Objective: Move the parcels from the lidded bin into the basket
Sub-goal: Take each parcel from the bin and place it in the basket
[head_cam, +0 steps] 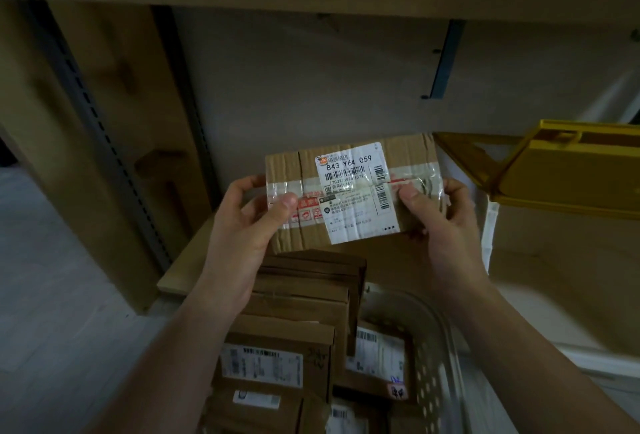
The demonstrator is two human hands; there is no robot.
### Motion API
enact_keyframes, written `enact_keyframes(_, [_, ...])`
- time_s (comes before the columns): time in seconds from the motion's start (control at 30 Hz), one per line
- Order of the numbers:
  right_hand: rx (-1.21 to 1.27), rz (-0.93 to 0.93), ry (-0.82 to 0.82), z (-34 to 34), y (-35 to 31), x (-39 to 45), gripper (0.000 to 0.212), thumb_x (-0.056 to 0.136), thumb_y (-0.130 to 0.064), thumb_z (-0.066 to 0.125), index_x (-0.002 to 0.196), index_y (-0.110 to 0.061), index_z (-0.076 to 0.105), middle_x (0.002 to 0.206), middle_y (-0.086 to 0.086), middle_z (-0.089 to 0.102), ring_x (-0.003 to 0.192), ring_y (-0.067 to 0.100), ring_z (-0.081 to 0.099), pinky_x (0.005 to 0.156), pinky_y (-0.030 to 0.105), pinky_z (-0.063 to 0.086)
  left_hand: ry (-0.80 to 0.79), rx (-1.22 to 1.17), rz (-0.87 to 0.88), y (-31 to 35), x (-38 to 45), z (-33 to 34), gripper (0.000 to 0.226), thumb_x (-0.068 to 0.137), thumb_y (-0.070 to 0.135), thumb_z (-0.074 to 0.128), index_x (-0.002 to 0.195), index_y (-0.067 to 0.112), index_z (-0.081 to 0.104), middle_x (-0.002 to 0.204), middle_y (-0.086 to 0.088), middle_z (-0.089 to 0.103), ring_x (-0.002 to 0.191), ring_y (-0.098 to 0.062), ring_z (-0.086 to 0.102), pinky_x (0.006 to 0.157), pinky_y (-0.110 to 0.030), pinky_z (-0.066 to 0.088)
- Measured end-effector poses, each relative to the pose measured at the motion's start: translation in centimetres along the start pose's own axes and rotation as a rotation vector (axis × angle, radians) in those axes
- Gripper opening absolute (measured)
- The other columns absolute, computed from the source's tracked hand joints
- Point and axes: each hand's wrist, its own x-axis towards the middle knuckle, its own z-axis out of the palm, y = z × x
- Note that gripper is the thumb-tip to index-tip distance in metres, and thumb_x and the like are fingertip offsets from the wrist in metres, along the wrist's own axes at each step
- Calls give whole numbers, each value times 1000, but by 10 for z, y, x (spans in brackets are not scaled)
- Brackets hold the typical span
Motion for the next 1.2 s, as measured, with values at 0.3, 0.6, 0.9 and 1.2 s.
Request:
enact_keyframes(0.3, [-45,35,-25,1,0,-4,59,63,-38,78,114,-19,54,105,7,73,83,14,76,60,24,58,1,86,61,0,-2,1,59,69,24,78,123,26,51,111,0,76,102,-20,74,84,-38,62])
enact_keyframes(0.6, [-42,33,-37,6,-1,-6,58,66,-30,76,116,-14,51,101,5,72,76,10,76,56,20,57,19,93,97,2,-2,-2,61,70,21,77,126,22,51,112,-1,75,102,-19,74,82,-33,62])
enact_keyframes(0.9, [-37,29,-23,8,2,-5,67,66,-30,79,123,-9,51,108,11,72,79,13,76,58,21,57,39,79,118,1,-1,-1,60,70,18,77,125,22,51,111,-3,75,102,-22,74,77,-32,63])
enact_keyframes(1.2, [-12,27,-25,6,3,-5,58,64,-29,80,113,-15,53,107,12,73,82,17,77,60,24,58,44,77,123,0,0,-1,56,70,18,77,120,26,53,110,-1,76,101,-21,74,78,-33,63])
